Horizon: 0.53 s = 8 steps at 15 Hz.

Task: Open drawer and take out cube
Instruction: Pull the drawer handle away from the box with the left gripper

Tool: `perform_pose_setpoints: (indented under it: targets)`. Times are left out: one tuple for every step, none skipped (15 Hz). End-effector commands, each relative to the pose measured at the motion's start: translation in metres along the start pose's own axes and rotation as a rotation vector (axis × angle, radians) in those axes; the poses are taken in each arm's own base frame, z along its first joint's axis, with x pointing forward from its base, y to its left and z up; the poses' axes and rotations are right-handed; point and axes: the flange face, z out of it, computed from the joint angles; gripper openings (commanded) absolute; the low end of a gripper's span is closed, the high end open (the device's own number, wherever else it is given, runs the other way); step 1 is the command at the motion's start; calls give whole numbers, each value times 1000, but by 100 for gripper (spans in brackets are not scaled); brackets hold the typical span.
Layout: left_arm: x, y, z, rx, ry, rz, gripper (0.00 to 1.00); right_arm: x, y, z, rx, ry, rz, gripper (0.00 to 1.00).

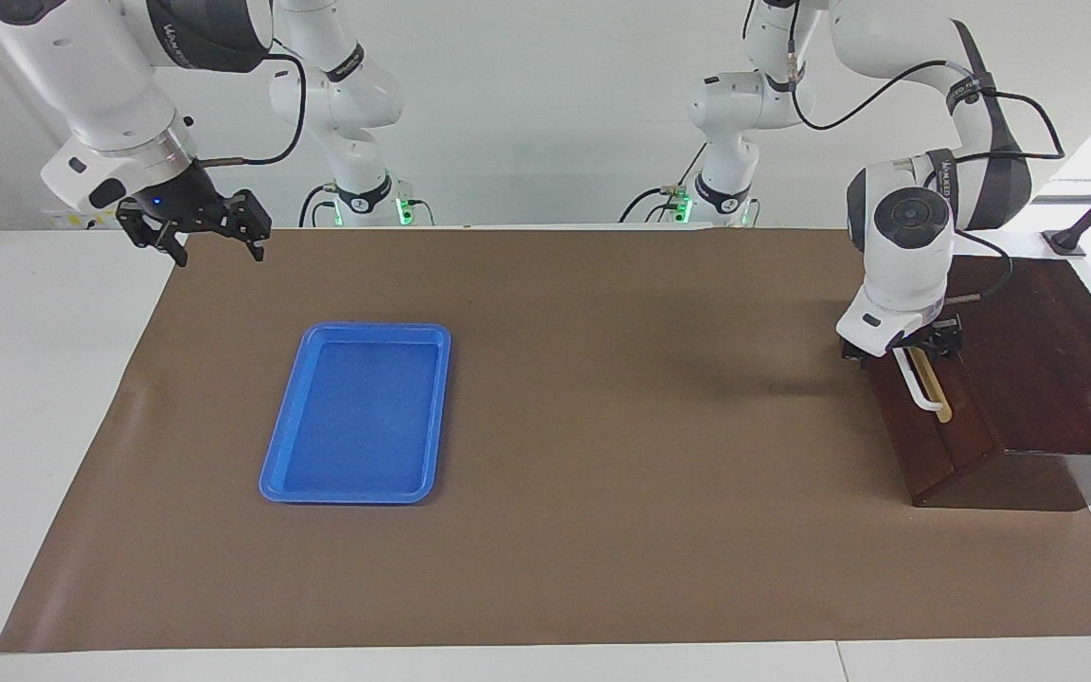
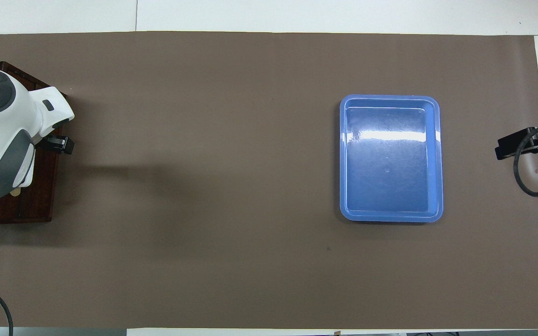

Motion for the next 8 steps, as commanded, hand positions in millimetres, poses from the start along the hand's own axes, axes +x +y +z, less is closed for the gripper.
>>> perform_pose_setpoints:
  targets:
    - [1,7,15,17,6,1,100,-4,2,1,9,16,15,100]
    - [2,9,18,18,2,-7,100,-4,2,1,9,16,15,100]
    - [4,11,23,33,-3,-3,100,-4,2,1,10,13,15,100]
    - [6,11,26,43,0,3,100,-4,2,1,9,16,15,100]
    - [7,12,26,42,5,4,100,-4,2,1,10,14,15,100]
    - [7,10,27,42,7,2,100,-4,1,1,9,14,13,100]
    - [7,11,29,40,2,5,100,-4,1,1,10,13,13,100]
    - [7,11,29,40,4,5,100,-4,1,1,9,14,15,100]
